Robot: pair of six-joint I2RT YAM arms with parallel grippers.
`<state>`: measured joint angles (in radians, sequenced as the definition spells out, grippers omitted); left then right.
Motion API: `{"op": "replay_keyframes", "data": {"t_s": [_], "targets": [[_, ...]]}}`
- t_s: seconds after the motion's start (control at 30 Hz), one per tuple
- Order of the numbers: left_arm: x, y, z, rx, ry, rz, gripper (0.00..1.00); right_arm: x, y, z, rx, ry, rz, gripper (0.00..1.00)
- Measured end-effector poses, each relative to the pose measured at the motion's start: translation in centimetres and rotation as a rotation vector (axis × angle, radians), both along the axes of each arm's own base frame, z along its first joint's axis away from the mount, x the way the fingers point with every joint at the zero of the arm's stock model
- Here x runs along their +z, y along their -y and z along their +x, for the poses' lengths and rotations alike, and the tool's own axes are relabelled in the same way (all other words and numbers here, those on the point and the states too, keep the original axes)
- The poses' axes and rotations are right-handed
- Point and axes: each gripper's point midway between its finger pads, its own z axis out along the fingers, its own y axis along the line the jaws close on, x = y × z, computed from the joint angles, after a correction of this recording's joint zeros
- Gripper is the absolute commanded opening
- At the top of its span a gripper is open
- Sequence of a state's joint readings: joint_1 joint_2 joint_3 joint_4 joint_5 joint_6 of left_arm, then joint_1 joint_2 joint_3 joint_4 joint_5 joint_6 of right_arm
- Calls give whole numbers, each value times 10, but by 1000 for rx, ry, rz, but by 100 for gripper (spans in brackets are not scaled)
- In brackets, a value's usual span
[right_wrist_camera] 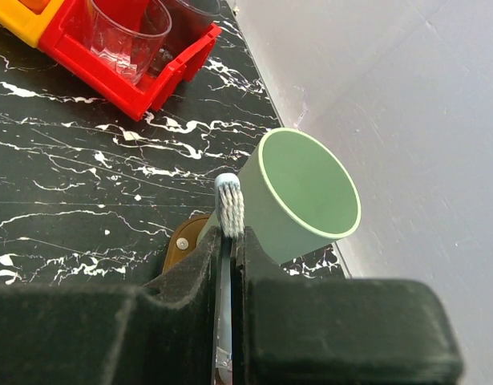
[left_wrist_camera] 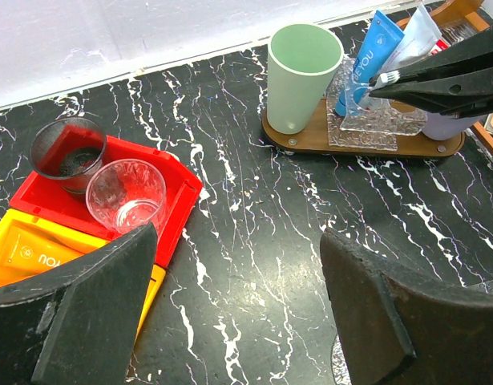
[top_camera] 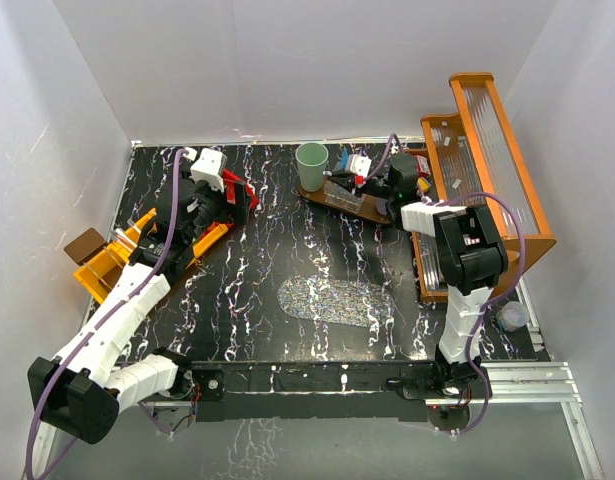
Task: Prepare toiletry sets of a toothbrush and toothpaste on the tray
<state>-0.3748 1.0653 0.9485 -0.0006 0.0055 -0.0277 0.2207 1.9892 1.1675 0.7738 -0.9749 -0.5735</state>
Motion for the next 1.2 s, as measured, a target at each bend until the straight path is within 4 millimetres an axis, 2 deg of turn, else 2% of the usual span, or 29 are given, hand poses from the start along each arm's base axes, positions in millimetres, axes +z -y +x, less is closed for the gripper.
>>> {"op": "replay_keyframes", "data": {"t_s": [0.13,0.47,0.83,0.97,1.1,1.2], "targets": [[0,0,0,1,0,-1,81,1,0,0,1,8,2,1],[0,0,0,1,-1,-3,81,-3,0,1,-1,4,1,24],[2,-1,2,7,5,-22,81,-15,3,-10,-6,-67,-6,60],[1,-2,3,7,4,-31,81,-10,7,-20,-20,-100,-12,75],[-3,-7,5,22,-3,-41,82,4,13,-30,-58,-129,-16,82],[-7,-12,8,50,-13,-60,83,18,18,-49,-92,-181,-5,86]]}}
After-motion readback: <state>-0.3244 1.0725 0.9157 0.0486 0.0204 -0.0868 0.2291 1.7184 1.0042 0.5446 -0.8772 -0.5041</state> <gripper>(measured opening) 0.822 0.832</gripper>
